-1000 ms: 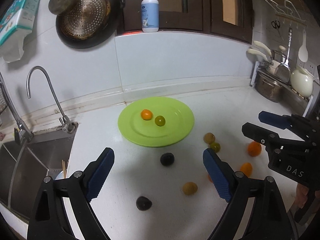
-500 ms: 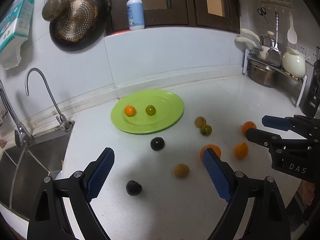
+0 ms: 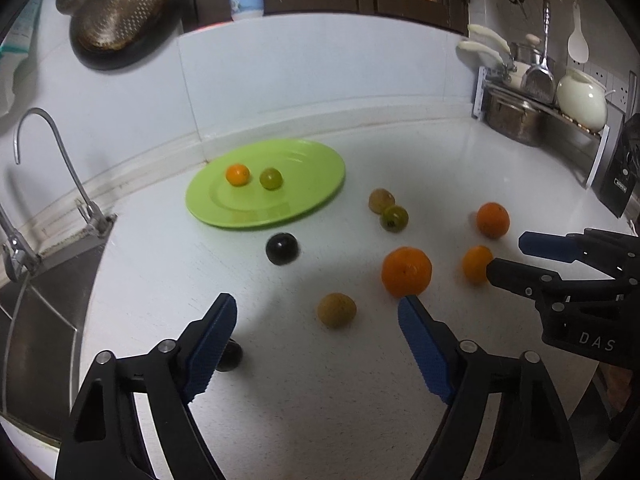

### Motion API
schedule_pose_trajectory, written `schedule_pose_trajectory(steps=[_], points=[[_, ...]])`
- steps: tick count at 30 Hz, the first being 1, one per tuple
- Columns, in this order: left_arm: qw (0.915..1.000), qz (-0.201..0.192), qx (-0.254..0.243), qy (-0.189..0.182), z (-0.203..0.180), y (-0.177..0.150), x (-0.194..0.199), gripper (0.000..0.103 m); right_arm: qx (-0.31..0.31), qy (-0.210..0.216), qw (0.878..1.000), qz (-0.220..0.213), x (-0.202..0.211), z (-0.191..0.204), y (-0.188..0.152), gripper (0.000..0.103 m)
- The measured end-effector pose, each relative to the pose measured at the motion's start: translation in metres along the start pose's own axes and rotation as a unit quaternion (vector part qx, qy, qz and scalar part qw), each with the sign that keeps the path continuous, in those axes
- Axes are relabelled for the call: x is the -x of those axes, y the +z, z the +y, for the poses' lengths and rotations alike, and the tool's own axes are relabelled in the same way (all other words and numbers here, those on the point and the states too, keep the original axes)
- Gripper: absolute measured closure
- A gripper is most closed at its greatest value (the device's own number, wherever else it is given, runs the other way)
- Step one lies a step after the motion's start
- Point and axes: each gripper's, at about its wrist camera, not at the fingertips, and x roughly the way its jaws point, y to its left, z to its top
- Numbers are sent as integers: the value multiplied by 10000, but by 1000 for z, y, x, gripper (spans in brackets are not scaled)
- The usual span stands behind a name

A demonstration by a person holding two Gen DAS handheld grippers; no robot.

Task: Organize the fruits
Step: 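Grasp the brown kiwi with the left tool while the right tool approaches a large orange, then close the right tool on the large orange and lift it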

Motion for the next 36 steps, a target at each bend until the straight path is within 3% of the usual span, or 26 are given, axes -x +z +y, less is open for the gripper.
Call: schedule_pose_trajectory(steps=[23,36], points=[[9965,695,127,-453,-4,-4,-54,57,-218,-4,9989,425,-40,-19,-8,51],[9960,724,193,-493,-1,-1,-60,74,-181,35,9985,518,-49,-20,-6,64]])
